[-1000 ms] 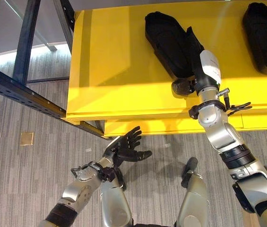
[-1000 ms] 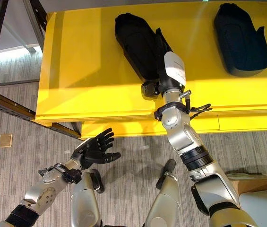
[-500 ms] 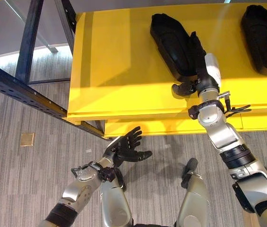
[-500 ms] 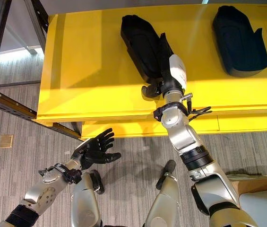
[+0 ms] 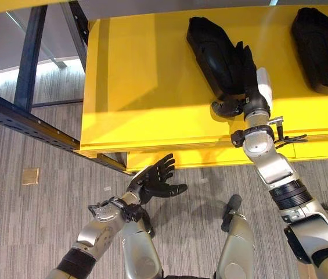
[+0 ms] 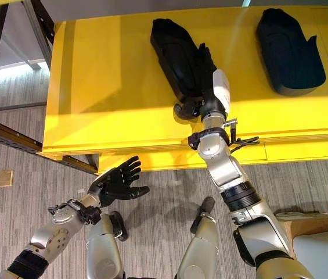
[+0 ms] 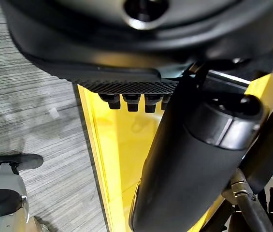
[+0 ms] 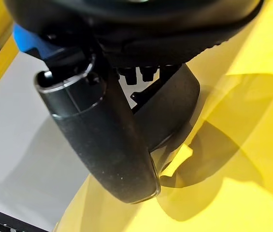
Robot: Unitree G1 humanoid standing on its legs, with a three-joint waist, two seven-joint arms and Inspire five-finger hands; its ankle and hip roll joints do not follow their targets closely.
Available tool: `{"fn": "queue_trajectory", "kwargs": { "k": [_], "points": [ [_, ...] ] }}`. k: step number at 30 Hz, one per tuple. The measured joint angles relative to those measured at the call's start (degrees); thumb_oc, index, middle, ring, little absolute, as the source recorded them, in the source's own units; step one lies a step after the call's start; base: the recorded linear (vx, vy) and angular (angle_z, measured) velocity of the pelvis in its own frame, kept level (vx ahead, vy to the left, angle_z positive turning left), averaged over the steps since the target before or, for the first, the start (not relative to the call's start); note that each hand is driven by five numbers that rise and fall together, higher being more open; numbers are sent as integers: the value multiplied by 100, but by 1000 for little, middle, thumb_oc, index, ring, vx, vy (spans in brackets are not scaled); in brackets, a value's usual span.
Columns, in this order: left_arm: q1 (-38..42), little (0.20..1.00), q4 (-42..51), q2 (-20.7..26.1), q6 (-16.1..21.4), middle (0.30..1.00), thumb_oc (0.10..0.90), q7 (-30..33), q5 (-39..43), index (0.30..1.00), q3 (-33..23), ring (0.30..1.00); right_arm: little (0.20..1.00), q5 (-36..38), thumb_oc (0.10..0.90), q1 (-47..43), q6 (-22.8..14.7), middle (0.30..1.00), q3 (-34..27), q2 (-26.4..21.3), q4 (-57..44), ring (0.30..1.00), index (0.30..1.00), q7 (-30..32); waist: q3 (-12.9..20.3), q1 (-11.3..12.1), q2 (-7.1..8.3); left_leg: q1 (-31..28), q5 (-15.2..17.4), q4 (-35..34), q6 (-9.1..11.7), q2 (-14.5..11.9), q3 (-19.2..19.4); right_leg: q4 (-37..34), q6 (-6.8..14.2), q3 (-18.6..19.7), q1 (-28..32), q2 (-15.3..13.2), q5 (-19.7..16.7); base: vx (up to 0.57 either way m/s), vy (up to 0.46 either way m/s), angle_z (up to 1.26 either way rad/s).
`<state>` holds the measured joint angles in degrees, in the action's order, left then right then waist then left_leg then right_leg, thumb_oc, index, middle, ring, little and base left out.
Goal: Move parts from the plastic box to the shelf.
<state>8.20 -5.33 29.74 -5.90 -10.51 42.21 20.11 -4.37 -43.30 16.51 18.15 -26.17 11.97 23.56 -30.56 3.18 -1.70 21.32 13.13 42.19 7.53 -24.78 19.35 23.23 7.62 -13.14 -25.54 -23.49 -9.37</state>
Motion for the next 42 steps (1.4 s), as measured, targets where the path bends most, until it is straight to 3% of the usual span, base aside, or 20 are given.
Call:
{"fn": "queue_trajectory", "kwargs": {
  "k": [13, 30, 42],
  "points": [
    [-19, 1000, -43, -152, 0, 1000, 900, 1, -35, 1000, -4, 1000, 1000, 11, 900, 72, -25, 1000, -89, 15, -2, 1000, 1000, 144, 0, -14, 0, 6, 50, 49, -19, -1, 57, -119, 36, 19, 0, 0, 18, -1, 2, -2],
    [-31, 1000, -85, -162, 0, 1000, 900, 12, -35, 1000, -4, 1000, 1000, -4, 900, 235, -494, 1000, -93, 93, -33, 1000, 1000, 66, 0, -137, -1, -23, 75, 55, -14, -1, 69, -89, 27, 52, -1, 1, 8, 0, 0, 0],
    [-41, 1000, -85, -166, 0, 1000, 900, 44, -34, 1000, -1, 1000, 1000, -109, 900, 288, -578, 1000, -74, 138, -165, 1000, 1000, 4, -2, -141, -35, -68, 81, 51, -14, 5, 111, -73, 42, 107, -7, 4, -1, 3, 1, 0]
  ]
}}
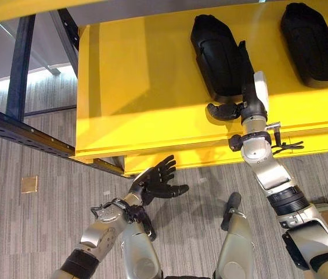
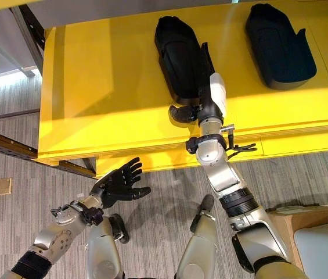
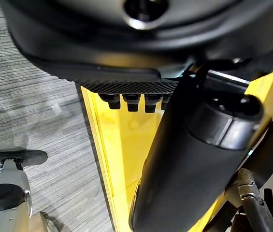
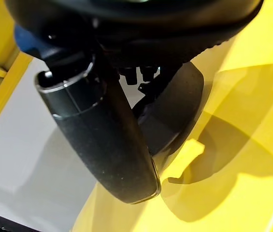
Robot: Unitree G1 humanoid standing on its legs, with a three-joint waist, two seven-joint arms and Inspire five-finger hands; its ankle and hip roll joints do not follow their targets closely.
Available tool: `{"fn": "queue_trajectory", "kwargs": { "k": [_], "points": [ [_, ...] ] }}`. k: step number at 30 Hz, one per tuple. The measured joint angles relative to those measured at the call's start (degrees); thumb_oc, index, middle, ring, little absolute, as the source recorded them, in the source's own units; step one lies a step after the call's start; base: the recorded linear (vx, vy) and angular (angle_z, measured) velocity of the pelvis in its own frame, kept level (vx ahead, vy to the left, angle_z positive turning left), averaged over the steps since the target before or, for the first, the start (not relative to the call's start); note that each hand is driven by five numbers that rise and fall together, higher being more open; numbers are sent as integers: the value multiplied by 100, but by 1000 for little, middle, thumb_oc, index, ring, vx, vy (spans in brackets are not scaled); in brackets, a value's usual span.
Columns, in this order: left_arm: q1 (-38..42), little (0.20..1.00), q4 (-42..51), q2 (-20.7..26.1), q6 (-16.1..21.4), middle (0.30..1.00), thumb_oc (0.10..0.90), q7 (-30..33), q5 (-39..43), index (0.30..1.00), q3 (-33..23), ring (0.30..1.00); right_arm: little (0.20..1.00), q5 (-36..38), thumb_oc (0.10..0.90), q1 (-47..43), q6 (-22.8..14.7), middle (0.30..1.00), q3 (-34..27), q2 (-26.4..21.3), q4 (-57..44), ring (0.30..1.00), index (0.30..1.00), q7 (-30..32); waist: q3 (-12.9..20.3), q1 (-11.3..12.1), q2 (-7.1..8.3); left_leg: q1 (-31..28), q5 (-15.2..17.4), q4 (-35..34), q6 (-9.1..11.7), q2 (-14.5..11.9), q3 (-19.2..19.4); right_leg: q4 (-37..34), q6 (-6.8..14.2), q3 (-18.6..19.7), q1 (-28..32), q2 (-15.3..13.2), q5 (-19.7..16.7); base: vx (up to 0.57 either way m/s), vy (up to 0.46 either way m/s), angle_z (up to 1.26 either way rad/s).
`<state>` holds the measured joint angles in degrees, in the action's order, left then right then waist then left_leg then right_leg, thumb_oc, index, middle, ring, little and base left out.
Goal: Move parts from the plastic box to the shelf.
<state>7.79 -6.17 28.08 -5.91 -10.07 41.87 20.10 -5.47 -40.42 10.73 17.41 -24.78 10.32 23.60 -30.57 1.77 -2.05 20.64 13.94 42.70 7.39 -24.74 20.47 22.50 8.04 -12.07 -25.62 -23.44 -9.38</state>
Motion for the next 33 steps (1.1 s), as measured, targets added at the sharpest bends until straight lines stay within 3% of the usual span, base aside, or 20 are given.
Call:
{"fn": "queue_trajectory", "kwargs": {
  "k": [9, 19, 25, 33],
  "points": [
    [-3, 1000, -1, -7, 0, 1000, 900, 86, 1, 1000, 78, 1000, 1000, -785, 900, -41, -338, 1000, 166, 30, -226, 1000, 1000, -5, -1, 27, -19, -75, 6, -17, 5, 1, 44, 53, 3, 50, -4, 0, 34, 5, 2, -1],
    [-54, 1000, -1, -6, -1, 1000, 900, 92, 10, 1000, 197, 1000, 1000, -787, 900, -123, -381, 1000, 203, 25, -404, 1000, 1000, 41, -4, 70, -89, -155, -2, -79, 15, 1, 52, 165, 12, 53, -5, -1, 96, 2, 1, 0],
    [-63, 1000, -1, -7, -1, 1000, 900, 92, 12, 1000, 240, 1000, 1000, -780, 900, -129, -674, 1000, 203, 9, -407, 1000, 1000, 113, -1, 117, -158, -199, -7, -104, 24, 1, 43, 266, 12, 55, -6, -8, 161, 24, 6, 1],
    [-153, 1000, 4, -7, -1, 1000, 900, 218, 52, 1000, 265, 1000, 1000, -1026, 900, -128, -1033, 1000, 185, -2, -1789, 1000, 1000, 291, -2, 142, -161, -247, -19, -125, 42, 5, 53, 316, -5, 71, 0, -17, 207, 34, 12, 0]
  ]
}}
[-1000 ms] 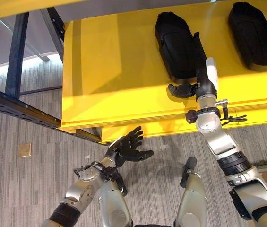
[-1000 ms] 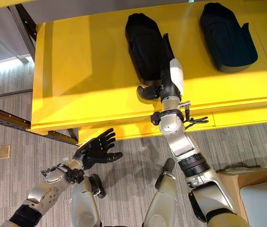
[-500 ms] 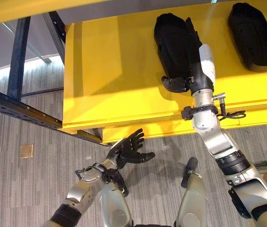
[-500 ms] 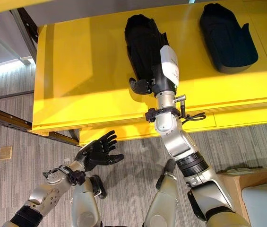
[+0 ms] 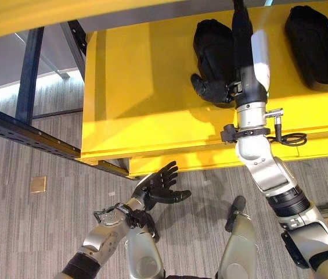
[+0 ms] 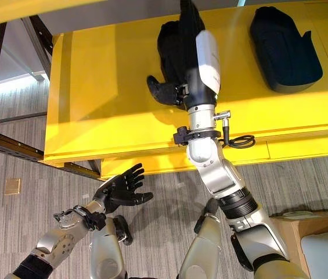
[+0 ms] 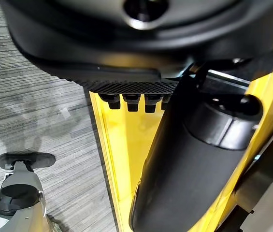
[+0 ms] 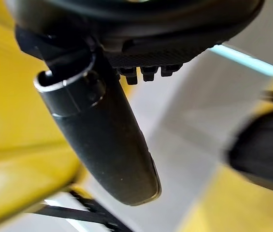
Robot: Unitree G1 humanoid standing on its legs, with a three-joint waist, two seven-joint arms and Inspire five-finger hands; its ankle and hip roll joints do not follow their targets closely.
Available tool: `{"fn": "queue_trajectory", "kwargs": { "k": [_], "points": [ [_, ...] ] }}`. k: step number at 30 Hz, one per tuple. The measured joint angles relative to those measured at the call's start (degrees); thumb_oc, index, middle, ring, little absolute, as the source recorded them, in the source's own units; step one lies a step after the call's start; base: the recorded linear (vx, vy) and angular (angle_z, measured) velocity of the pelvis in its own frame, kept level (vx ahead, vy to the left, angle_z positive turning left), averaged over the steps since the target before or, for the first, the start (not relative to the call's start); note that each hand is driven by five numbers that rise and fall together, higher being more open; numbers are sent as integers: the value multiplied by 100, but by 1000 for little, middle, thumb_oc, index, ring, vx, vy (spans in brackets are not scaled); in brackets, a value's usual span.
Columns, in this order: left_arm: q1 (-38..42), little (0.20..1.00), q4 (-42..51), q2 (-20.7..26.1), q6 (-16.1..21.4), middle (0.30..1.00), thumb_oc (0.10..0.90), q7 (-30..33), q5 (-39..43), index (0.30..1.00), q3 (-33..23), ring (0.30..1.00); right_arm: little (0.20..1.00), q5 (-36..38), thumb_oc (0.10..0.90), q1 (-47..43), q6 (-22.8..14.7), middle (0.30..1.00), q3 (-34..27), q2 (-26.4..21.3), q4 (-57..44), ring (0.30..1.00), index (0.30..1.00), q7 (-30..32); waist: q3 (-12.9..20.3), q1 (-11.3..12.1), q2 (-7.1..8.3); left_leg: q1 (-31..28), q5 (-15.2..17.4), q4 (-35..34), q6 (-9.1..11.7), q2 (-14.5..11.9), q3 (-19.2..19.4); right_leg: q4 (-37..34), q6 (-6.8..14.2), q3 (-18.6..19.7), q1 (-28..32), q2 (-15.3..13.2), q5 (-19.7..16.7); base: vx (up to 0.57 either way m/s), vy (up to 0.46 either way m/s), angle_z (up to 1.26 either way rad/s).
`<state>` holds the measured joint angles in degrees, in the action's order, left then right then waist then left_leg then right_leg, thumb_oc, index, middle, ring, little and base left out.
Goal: Move parts from the plastic box to the shelf.
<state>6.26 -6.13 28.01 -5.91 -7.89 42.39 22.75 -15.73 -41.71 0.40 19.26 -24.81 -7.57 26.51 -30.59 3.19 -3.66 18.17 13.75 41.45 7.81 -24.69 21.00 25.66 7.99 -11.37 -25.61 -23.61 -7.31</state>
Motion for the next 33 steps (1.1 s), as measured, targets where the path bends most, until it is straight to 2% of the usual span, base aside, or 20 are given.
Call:
{"fn": "queue_trajectory", "kwargs": {
  "k": [6, 11, 18, 20, 22, 24, 26, 30, 33],
  "points": [
    [-212, 1000, 29, -1, 7, 1000, 900, 10, -4, 1000, -29, 1000, 1000, -2, 900, -18, 16, 1000, 12, -116, -404, 1000, 1000, -511, 2, -1, -1, -133, -75, -137, 40, 3, 35, 74, -38, 2, 19, 1, 95, 40, -32, -1],
    [-433, 1000, 152, -5, 5, 1000, 900, -51, -5, 1000, -94, 1000, 1000, 22, 900, 301, 463, 1000, 25, -539, -861, 1000, 1000, -1060, 5, -25, -1, -238, -137, -286, 86, 9, 84, 88, -53, -9, 33, 12, 134, 52, -34, -2],
    [-974, 1000, 513, -27, 2, 1000, 900, -179, -105, 1000, -758, 1000, 1000, 277, 900, 2332, 597, 1000, -184, -1239, -1049, 1000, 1000, -1446, 13, -257, 18, -386, -182, -481, 145, 0, 101, 118, 3, -21, 111, 62, 225, 22, -47, 1],
    [-1118, 1000, 565, -21, 104, 1000, 900, -322, -103, 1000, -1001, 1000, 1000, 312, 900, 3198, 378, 1000, -602, -1356, -1049, 1000, 1000, -1382, 9, -343, 31, -414, -178, -498, 147, -32, 120, 127, -11, -17, 111, 94, 267, -12, 6, -6],
    [-1227, 1000, 661, -22, 168, 1000, 900, -393, -71, 1000, -1124, 1000, 1000, 491, 900, 3537, 284, 1000, -832, -1396, -1043, 1000, 1000, -1275, 12, -470, 39, -434, -175, -522, 149, -33, 147, 106, -13, -5, 113, 103, 280, -4, 20, -7],
    [-1315, 1000, 799, -7, 265, 1000, 900, -379, 14, 1000, -1176, 1000, 1000, 568, 900, 3900, -36, 1000, -1215, -1375, -1042, 1000, 1000, -1049, 12, -589, 70, -444, -177, -552, 150, -36, 173, 38, -29, 3, 113, 129, 260, -2, 15, -6],
    [-1509, 1000, 940, -26, 368, 1000, 900, -134, 10, 1000, -1189, 1000, 1000, 295, 900, 4515, -790, 1000, -1773, -1169, -1066, 1000, 1000, -638, 21, -631, 148, -521, -176, -587, 150, -45, 236, 33, -27, 56, 113, 166, 263, 11, 9, -13],
    [-1701, 1000, 930, -50, 592, 1000, 900, 648, -110, 1000, -1211, 1000, 1000, -225, 900, 4611, -1179, 1000, -1879, -1132, -1267, 1000, 1000, 16, 45, -721, 258, -561, -167, -603, 156, -131, 284, -83, -10, 90, 172, 285, 262, 40, -16, -12],
    [-1856, 1000, 847, -289, 638, 1000, 900, 647, -282, 1000, -1314, 1000, 1000, -222, 900, 4593, -1416, 1000, -1974, -1134, -1304, 1000, 1000, 178, 92, -692, 321, -715, -182, -689, 150, -129, 272, -127, 8, 40, 348, 287, 278, 48, -10, 5]
  ]
}}
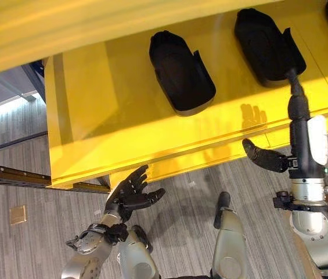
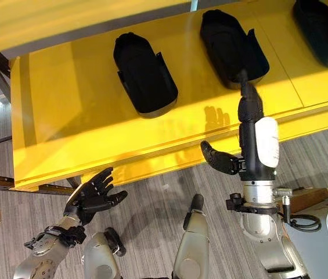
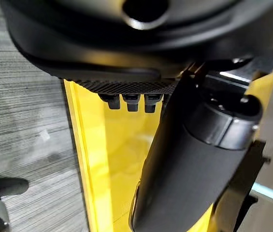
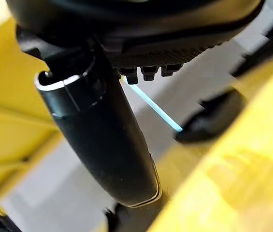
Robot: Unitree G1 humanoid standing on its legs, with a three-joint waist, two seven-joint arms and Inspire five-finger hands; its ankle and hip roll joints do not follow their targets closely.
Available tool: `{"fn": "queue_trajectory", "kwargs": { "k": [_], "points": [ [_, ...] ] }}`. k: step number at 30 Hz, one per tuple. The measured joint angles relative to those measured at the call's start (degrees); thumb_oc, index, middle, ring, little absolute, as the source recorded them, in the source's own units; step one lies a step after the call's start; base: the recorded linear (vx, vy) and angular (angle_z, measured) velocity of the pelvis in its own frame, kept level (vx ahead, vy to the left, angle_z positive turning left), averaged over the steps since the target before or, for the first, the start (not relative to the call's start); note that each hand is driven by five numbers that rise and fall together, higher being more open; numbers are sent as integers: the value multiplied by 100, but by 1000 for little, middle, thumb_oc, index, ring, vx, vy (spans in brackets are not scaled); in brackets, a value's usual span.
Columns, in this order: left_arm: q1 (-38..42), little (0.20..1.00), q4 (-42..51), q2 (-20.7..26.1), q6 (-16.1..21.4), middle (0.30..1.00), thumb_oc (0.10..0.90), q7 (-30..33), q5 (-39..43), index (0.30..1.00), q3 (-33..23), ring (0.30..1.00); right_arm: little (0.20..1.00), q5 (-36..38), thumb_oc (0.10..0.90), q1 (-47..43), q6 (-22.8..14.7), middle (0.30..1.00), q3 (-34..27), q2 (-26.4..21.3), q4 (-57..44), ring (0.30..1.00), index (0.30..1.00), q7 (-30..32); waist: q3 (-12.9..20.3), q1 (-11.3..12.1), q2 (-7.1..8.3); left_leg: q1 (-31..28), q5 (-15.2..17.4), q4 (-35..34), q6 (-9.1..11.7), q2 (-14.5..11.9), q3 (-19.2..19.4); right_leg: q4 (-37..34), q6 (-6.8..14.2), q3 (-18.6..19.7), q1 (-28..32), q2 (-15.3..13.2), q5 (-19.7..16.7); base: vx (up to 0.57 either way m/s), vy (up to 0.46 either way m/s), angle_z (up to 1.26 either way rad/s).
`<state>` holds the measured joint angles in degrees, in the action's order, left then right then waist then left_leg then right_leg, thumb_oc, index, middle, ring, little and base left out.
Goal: Move parts from the plastic box to the shelf.
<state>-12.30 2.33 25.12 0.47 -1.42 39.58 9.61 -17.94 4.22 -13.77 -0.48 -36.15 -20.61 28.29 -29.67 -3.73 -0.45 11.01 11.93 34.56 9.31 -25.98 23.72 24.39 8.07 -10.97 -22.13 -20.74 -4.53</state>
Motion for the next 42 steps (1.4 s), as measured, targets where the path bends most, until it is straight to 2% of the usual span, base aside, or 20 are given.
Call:
{"fn": "queue_trajectory", "kwargs": {
  "k": [6, 12, 19, 21, 22, 23, 24, 25, 26, 27, 28, 29, 30, 31, 32, 33, 34, 36, 38, 42],
  "points": [
    [-392, 1000, 1, -138, 264, 1000, 900, -202, -310, 1000, -290, 1000, 1000, 104, 900, 157, 18, 1000, -73, -1, 8, 1000, 1000, 40, 324, 258, 90, -14, -33, -76, 15, 12, -52, -84, -42, -83, 111, 7, -34, 32, 63, 6],
    [-500, 1000, -6, 138, 471, 1000, 900, -517, -663, 1000, -385, 1000, 1000, 494, 900, 208, 160, 1000, -67, 27, 132, 1000, 1000, 103, 478, 346, 109, 48, -23, -25, 9, 59, -103, -195, -6, -143, 171, -57, -92, -40, 140, 5],
    [-250, 1000, -67, 396, 608, 1000, 900, -804, -389, 1000, -370, 1000, 1000, 525, 900, 518, 392, 1000, -11, 217, 609, 1000, 1000, 98, 630, 373, 218, 521, 229, 487, -232, 135, -137, -1291, -77, -238, 376, -61, -623, -118, 163, -1],
    [-72, 1000, -239, 407, 582, 1000, 900, -807, -172, 1000, -339, 1000, 1000, 519, 900, 549, 398, 1000, 14, 338, 692, 1000, 1000, 98, 660, 350, 307, 662, 272, 608, -373, 252, -100, -1862, -145, -319, 503, -76, -515, -150, 133, -17],
    [17, 1000, -331, 382, 557, 1000, 900, -806, -172, 1000, -299, 1000, 1000, 522, 900, 462, 406, 1000, 29, 412, 820, 1000, 1000, 104, 666, 374, 296, 712, 295, 548, -462, 142, -9, -1842, 9, -471, 452, -116, -113, -89, 177, -27],
    [103, 1000, -362, 389, 538, 1000, 900, -800, -167, 1000, -248, 1000, 1000, 520, 900, 430, 411, 1000, 43, 421, 877, 1000, 1000, 99, 665, 368, 253, 837, 332, 660, -493, 28, 18, -1374, -406, -698, 264, -127, 6, -110, 258, -27],
    [153, 1000, -418, 499, 499, 1000, 900, -799, -163, 1000, -215, 1000, 1000, 523, 900, 449, 416, 1000, 150, 480, 931, 1000, 1000, 90, 713, 377, 452, 844, 363, 748, -506, 97, 81, -1173, -725, -1080, 348, -161, -373, -122, 208, -36],
    [46, 1000, -518, 655, 510, 1000, 900, -800, -156, 1000, -179, 1000, 1000, 527, 900, 357, 411, 1000, 331, 573, 979, 1000, 1000, 14, 816, 427, 776, 689, 357, 741, -503, 221, 268, -1874, -796, -1056, 573, -158, -1478, -122, 187, -44],
    [37, 1000, -681, 710, 509, 1000, 900, -781, -158, 1000, -111, 1000, 1000, 521, 900, 301, 407, 1000, 418, 667, 1015, 1000, 1000, -35, 864, 415, 896, 608, 483, 772, -552, 256, 377, -2081, -994, -1121, 639, -139, -1303, -107, 167, -77],
    [8, 1000, -884, 686, 487, 1000, 900, -746, -160, 1000, 15, 1000, 1000, 520, 900, 27, 389, 1000, 476, 727, 1092, 1000, 1000, -122, 849, 411, 835, 557, 475, 677, -645, 259, 392, -2070, -758, -1452, 635, -151, -220, -66, 112, -83],
    [-17, 1000, -875, 674, 462, 1000, 900, -743, -159, 1000, 86, 1000, 1000, 519, 900, -82, 378, 1000, 465, 695, 1109, 1000, 1000, -213, 843, 414, 750, 568, 462, 590, -725, 231, 419, -1864, -551, -1635, 524, -149, 402, -30, 81, -100],
    [-93, 1000, -864, 629, 460, 1000, 900, -790, -159, 1000, 157, 1000, 1000, 519, 900, -139, 371, 1000, 428, 533, 1048, 1000, 1000, -346, 809, 369, 568, 591, 479, 591, -771, -15, 525, -744, -675, -1458, 179, -194, 384, 10, -28, -65],
    [-155, 1000, -869, 583, 454, 1000, 900, -791, -157, 1000, 146, 1000, 1000, 524, 900, 36, 371, 1000, 398, 433, 957, 1000, 1000, -448, 799, 348, 540, 534, 420, 518, -835, -24, 585, 52, -627, -1320, 149, -188, 458, 45, -85, -53],
    [-280, 1000, -842, 515, 463, 1000, 900, -792, -151, 1000, 0, 1000, 1000, 522, 900, 404, 358, 1000, 400, 291, 769, 1000, 1000, -642, 825, 432, 529, 324, 277, 325, -788, -13, 743, 940, -605, -1340, 343, -153, 831, 70, -213, -29],
    [-404, 1000, -841, 485, 478, 1000, 900, -788, -145, 1000, -118, 1000, 1000, 524, 900, 610, 297, 1000, 405, 213, 665, 1000, 1000, -736, 892, 452, 529, 232, 224, 195, -776, 4, 831, 1040, -619, -1397, 662, -21, 875, 111, -344, -56],
    [-594, 1000, -829, 445, 540, 1000, 900, -799, -109, 1000, -339, 1000, 1000, 639, 900, 710, 244, 1000, 406, 119, 538, 1000, 1000, -875, 959, 497, 559, 58, 65, -29, -737, -3, 1093, 905, -625, -1699, 1096, 65, 1274, 96, -349, -66],
    [-693, 1000, -820, 422, 593, 1000, 900, -798, -63, 1000, -488, 1000, 1000, 696, 900, 711, 194, 1000, 405, 73, 505, 1000, 1000, -946, 975, 562, 582, -58, -13, -144, -713, -45, 1279, 781, -635, -1808, 1232, 116, 1407, 114, -354, -106],
    [-914, 1000, -830, 320, 628, 1000, 900, -786, 71, 1000, -868, 1000, 1000, 696, 900, 622, 88, 1000, 367, -75, 468, 1000, 1000, -1050, 995, 614, 544, -267, -239, -366, -618, -127, 1541, -157, -364, -1883, 1591, 511, 1243, 88, -242, -109],
    [-1087, 1000, -850, 239, 722, 1000, 900, -762, 96, 1000, -923, 1000, 1000, 746, 900, 521, 195, 1000, 364, -165, 490, 1000, 1000, -1176, 1021, 593, 482, -624, -556, -841, -680, -56, 1517, -457, -520, -1561, 1603, 790, 1027, 65, -211, -103],
    [-972, 1000, -763, -105, 756, 1000, 900, -809, 271, 1000, -692, 1000, 1000, 746, 900, 745, 427, 1000, 76, -504, 493, 1000, 1000, -1354, 1189, 392, 389, -1038, -937, -1549, -350, 62, 1393, -371, -629, -1165, 1290, 994, 1173, 8, -165, -72]
  ]
}}
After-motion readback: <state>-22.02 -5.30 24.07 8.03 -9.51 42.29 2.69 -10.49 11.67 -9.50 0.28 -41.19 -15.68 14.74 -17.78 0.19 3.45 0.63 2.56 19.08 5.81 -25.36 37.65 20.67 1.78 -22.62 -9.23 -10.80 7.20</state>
